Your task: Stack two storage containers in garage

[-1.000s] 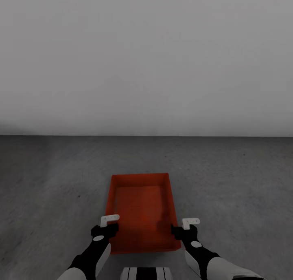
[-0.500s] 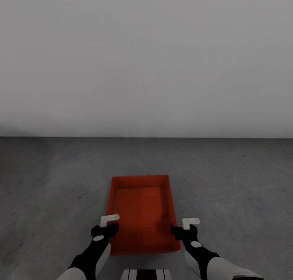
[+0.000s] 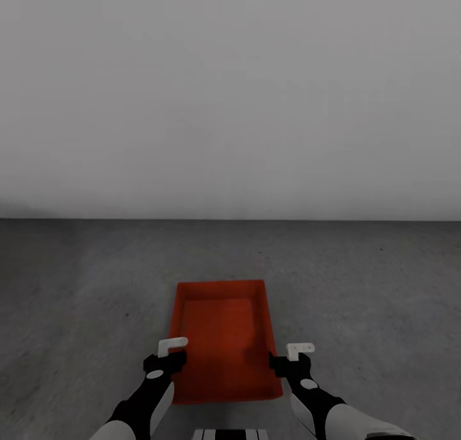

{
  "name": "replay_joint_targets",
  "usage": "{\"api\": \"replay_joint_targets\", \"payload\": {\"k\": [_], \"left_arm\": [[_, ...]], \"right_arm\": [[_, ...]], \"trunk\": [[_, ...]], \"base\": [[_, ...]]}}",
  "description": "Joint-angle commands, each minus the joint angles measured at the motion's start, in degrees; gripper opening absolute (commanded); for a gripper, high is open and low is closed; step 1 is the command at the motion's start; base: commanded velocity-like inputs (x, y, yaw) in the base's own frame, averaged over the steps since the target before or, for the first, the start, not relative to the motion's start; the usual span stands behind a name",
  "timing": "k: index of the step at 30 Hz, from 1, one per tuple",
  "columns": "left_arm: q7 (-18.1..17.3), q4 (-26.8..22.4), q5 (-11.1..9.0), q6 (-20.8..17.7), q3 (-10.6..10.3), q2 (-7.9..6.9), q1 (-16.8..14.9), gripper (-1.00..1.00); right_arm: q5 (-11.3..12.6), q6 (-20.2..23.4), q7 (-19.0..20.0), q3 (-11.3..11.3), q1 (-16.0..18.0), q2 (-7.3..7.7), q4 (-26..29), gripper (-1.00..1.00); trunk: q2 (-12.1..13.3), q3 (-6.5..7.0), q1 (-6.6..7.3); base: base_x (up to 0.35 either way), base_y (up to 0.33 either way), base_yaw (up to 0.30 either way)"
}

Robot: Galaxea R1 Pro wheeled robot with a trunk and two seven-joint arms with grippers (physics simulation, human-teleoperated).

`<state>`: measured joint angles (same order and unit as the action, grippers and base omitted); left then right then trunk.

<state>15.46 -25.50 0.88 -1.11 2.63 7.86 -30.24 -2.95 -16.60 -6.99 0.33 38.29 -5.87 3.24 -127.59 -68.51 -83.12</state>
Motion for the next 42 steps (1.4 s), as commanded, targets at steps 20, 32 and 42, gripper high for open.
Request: {"api": "replay_joint_targets", "payload": {"k": [20,32,42], "left_arm": [[0.0,0.1,0.1,0.1,0.1,-0.08,0.0,1.00],[-0.1,0.8,-1.3,-0.1,0.2,-0.53,0.0,1.00],[0.1,0.8,-3.0,0.4,0.1,-0.62,0.0,1.00]], "right_arm": [[-0.4,-0.1,-0.3,0.0,0.0,-0.03,-0.1,1.00],[-0.2,0.0,-0.4,0.0,0.0,-0.03,-0.1,1.00],[-0.3,-0.1,-0.4,0.0,0.0,-0.02,-0.1,1.00]], "trunk": [[8.0,3.56,4.41],[12.8,5.71,7.04],[16.8,7.51,9.24]], "base": [[0.000,0.000,0.000],[0.000,0.000,0.000],[0.000,0.000,0.000]]}}
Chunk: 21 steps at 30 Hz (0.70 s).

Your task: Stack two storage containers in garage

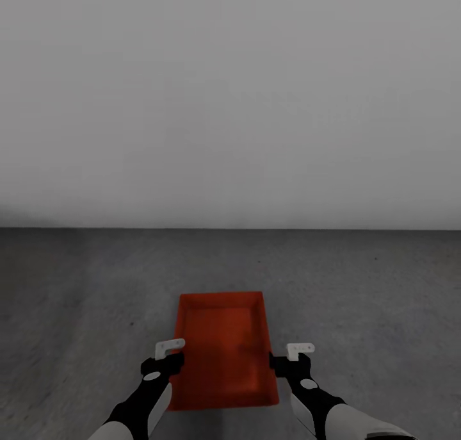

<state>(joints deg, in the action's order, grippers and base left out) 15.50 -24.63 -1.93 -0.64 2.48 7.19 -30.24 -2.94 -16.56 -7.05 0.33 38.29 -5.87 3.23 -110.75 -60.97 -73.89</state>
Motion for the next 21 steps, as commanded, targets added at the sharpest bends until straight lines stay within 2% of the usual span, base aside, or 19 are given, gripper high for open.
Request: {"api": "replay_joint_targets", "payload": {"k": [1,21], "left_arm": [[0.0,-0.1,-0.2,0.0,0.2,0.04,0.0,1.00],[0.1,-0.9,-0.3,0.1,0.3,0.02,0.0,1.00]], "right_arm": [[-0.3,-0.1,-0.3,0.0,0.0,-0.01,-0.1,1.00],[-0.3,-0.1,-0.3,0.0,0.0,-0.05,-0.1,1.00]], "trunk": [[0.4,0.15,0.23],[8.4,3.74,4.62]], "base": [[0.000,0.000,0.000],[0.000,0.000,0.000]]}}
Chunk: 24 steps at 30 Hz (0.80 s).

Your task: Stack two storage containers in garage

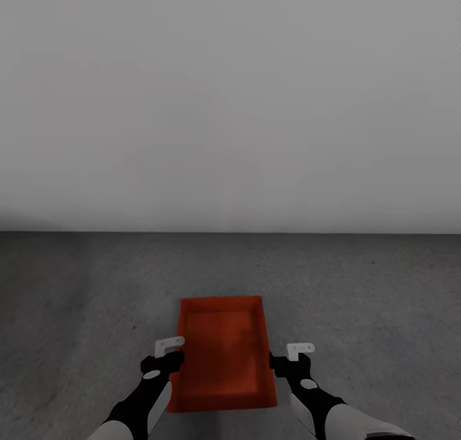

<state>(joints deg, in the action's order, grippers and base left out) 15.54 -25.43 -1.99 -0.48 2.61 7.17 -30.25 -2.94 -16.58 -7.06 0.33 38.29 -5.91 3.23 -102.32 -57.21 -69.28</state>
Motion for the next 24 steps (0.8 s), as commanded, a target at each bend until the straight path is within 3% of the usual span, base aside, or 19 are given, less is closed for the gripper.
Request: {"api": "replay_joint_targets", "payload": {"k": [1,24], "left_arm": [[0.0,-0.1,-0.2,-0.1,0.2,0.04,0.0,1.00],[0.0,-0.3,-0.2,0.1,0.1,0.19,0.0,1.00]], "right_arm": [[-0.3,-0.1,-0.3,0.0,0.0,-0.01,-0.1,1.00],[-0.3,-0.1,-0.3,0.0,0.0,0.03,-0.1,1.00]], "trunk": [[0.4,0.15,0.23],[9.6,4.28,5.28]], "base": [[0.000,0.000,0.000],[0.000,0.000,0.000]]}}
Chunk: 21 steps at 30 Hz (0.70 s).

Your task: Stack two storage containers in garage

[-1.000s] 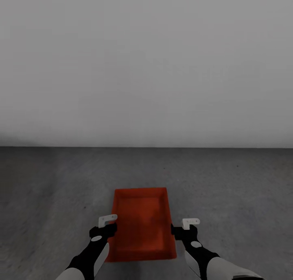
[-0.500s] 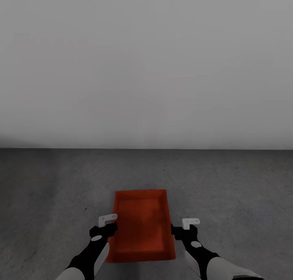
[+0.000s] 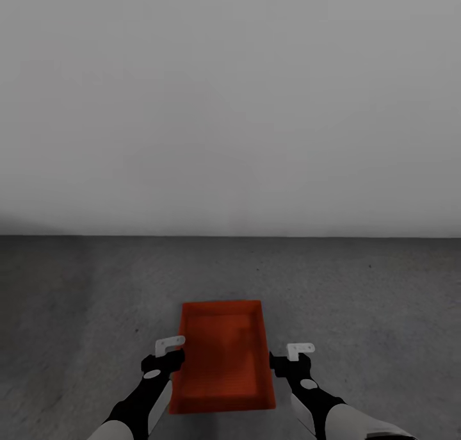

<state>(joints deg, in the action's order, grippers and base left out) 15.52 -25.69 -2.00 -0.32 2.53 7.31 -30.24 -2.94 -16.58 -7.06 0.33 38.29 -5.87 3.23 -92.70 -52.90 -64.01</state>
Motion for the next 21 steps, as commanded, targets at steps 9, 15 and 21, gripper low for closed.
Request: {"api": "replay_joint_targets", "payload": {"k": [9,15,21], "left_arm": [[-0.1,-0.1,-0.2,0.0,0.2,0.02,0.0,1.00],[-0.1,-0.1,-0.2,0.0,0.2,0.01,0.0,1.00],[-0.4,-0.1,-0.3,0.0,0.2,0.03,0.0,1.00]], "right_arm": [[-0.3,-0.1,-0.3,0.0,0.0,-0.02,-0.1,1.00],[-0.2,-0.1,-0.3,0.0,0.0,-0.02,-0.1,1.00],[-0.2,-0.1,-0.3,0.0,0.0,-0.02,-0.1,1.00]], "trunk": [[3.6,1.58,1.99],[6.0,2.66,3.30],[8.4,3.74,4.62]], "base": [[0.000,0.000,0.000],[0.000,0.000,0.000],[0.000,0.000,0.000]]}}
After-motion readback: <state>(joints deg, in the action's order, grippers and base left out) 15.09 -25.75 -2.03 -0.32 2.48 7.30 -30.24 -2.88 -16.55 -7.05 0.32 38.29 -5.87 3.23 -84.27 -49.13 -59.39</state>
